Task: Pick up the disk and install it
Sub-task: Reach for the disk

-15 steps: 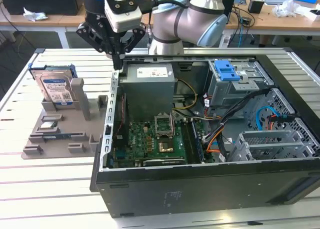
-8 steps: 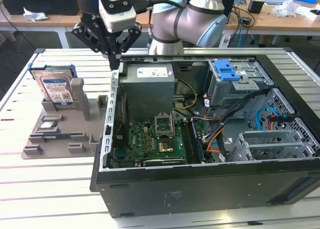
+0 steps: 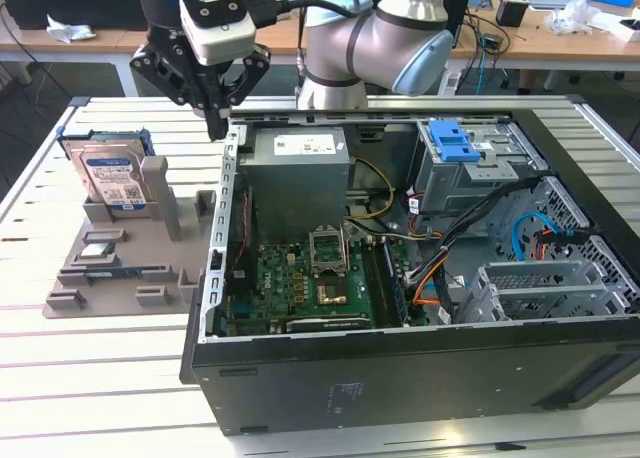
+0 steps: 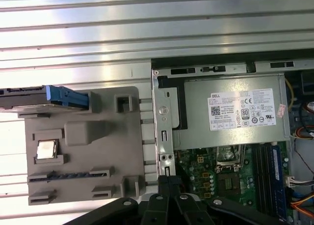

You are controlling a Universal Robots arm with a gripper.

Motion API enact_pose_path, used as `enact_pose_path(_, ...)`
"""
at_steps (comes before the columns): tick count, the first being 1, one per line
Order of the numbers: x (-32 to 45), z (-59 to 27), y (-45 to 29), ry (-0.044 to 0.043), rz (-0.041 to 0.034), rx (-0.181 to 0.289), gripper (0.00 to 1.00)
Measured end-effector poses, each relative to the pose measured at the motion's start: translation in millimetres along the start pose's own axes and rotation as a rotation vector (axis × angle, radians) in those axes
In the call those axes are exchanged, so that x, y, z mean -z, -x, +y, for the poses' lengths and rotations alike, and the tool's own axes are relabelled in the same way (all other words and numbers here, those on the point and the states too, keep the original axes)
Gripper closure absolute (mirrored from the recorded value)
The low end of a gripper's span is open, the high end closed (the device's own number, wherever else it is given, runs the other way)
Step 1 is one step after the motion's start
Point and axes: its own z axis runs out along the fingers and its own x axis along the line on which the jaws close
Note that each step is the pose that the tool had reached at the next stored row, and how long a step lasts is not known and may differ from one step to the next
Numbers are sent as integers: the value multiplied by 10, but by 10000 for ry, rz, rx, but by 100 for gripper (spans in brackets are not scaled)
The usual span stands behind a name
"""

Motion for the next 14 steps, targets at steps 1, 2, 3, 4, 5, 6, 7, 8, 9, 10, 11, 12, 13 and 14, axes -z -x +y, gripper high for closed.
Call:
enact_pose_path(1, 0, -1, -11, 0, 0, -1, 89)
enact_pose_path(2, 1, -2, -27, 0, 0, 0, 89)
enact_pose_path(3, 1, -3, -37, 0, -1, 0, 89)
enact_pose_path(4, 1, -4, -48, 0, 0, 1, 89)
enact_pose_path(5, 1, -4, -60, 0, -1, 1, 89)
enact_pose_path(6, 2, -5, -74, 0, 0, 0, 89)
enact_pose_path(7, 2, -6, -84, 1, -1, 0, 89)
enact_pose_path(8, 2, -7, -93, 0, 0, 1, 89)
enact_pose_path(9, 3, -8, -105, 0, 0, 1, 89)
enact_pose_path(10, 3, -9, -120, 0, 0, 0, 89)
enact_pose_path(11, 4, -10, -135, -1, 0, 0, 89)
enact_pose_path(12, 4, -11, -145, 0, 0, 0, 89)
enact_pose_path(13, 4, -12, -158, 0, 0, 0, 89)
enact_pose_path(14, 4, -13, -168, 0, 0, 0, 89)
